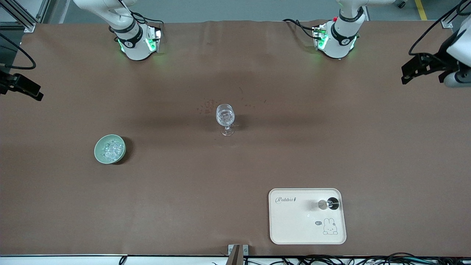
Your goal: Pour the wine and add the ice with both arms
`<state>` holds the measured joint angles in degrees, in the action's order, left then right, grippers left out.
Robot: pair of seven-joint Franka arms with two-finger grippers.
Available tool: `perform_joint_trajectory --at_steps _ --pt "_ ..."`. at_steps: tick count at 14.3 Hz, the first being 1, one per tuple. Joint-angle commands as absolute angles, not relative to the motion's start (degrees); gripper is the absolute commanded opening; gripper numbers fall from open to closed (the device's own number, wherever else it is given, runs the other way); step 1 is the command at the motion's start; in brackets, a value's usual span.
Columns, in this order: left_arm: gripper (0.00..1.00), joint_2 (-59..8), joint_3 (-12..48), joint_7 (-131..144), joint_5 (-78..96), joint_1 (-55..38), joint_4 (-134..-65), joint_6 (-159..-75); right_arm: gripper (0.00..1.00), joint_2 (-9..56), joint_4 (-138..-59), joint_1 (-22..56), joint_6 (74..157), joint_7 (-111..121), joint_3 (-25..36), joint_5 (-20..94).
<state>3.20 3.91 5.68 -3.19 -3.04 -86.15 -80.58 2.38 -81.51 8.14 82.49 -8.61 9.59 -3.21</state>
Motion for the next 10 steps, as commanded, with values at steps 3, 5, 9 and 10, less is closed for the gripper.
perform_joint_trajectory --at_steps 3,5,9,10 --pt "1.00 8.26 4.21 6.41 -2.46 -3.51 -93.34 -83.67 1.00 1.05 -83.50 7.91 83.06 -7.82 10.72 -0.09" --pt "1.00 8.35 5.53 6.42 -2.46 -3.43 -93.86 -83.76 1.00 1.05 -83.50 7.91 83.14 -4.67 11.25 -0.09" --pt "1.00 8.35 5.71 6.50 -2.46 -3.17 -94.13 -84.38 1.00 1.14 -83.50 7.82 83.32 -4.57 11.25 -0.09" --pt "1.00 8.44 5.71 6.59 -2.37 -2.90 -94.57 -84.46 1.00 1.14 -83.50 7.82 83.23 -4.48 11.25 -0.09"
